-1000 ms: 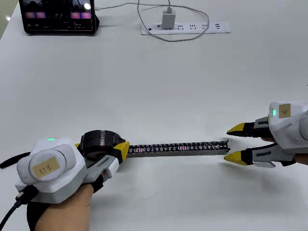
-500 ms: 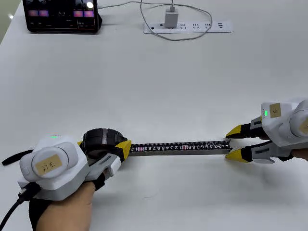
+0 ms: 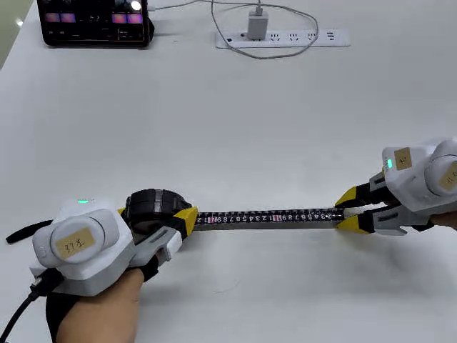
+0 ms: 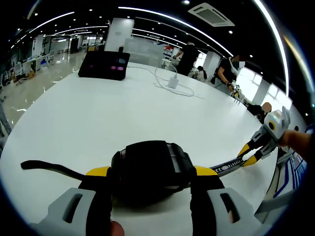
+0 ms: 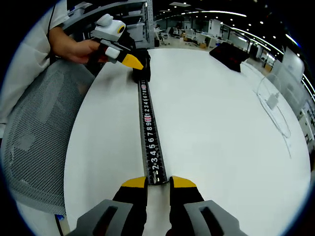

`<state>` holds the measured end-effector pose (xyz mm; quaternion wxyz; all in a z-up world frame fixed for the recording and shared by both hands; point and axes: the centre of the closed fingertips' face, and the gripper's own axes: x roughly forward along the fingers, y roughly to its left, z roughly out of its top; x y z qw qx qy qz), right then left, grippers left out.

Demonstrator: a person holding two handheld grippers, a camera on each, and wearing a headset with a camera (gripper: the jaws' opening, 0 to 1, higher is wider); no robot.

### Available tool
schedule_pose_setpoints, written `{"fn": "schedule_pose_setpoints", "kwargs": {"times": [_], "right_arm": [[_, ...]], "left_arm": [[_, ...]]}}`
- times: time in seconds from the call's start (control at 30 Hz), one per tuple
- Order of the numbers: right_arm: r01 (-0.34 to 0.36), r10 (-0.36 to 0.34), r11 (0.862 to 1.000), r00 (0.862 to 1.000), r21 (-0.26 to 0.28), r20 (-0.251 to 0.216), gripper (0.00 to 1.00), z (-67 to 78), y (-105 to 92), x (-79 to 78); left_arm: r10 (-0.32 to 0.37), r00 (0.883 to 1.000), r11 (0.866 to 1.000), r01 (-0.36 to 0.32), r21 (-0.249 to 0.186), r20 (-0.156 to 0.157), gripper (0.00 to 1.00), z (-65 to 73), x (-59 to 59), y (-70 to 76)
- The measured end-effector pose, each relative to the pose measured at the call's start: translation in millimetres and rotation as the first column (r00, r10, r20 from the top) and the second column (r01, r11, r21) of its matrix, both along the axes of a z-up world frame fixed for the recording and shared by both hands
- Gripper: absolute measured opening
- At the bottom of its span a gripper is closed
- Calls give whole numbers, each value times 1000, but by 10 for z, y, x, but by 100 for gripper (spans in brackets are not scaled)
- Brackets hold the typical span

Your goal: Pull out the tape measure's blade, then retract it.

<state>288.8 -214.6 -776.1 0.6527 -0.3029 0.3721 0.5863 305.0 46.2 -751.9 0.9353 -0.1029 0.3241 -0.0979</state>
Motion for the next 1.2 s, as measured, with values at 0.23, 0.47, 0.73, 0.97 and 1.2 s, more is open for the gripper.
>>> {"fn": "schedule_pose_setpoints", "kwargs": {"times": [0.23, 0.47, 0.73, 0.97, 1.2], "right_arm": [[-29, 29, 999, 1000, -30, 9, 12, -13, 1, 4], [-34, 35, 999, 999, -42, 17, 11, -20, -10, 14], [-38, 39, 998, 999, -45, 17, 11, -21, -21, 25], [-27, 27, 999, 1000, -43, 15, 11, -18, -27, 28], [-24, 24, 999, 1000, -44, 10, 11, -17, -30, 28]], "left_arm": [[2, 1000, 1000, -2, -1, -2, 60, -2, 1, 2], [0, 1000, 1000, 0, 1, -8, 60, -5, 0, 3], [-7, 1000, 1000, 7, 5, -15, 59, -9, 1, 4], [-12, 999, 1000, 12, 8, -32, 58, -9, -8, -3], [-12, 999, 1000, 12, 4, -33, 58, -6, -8, -7]]}}
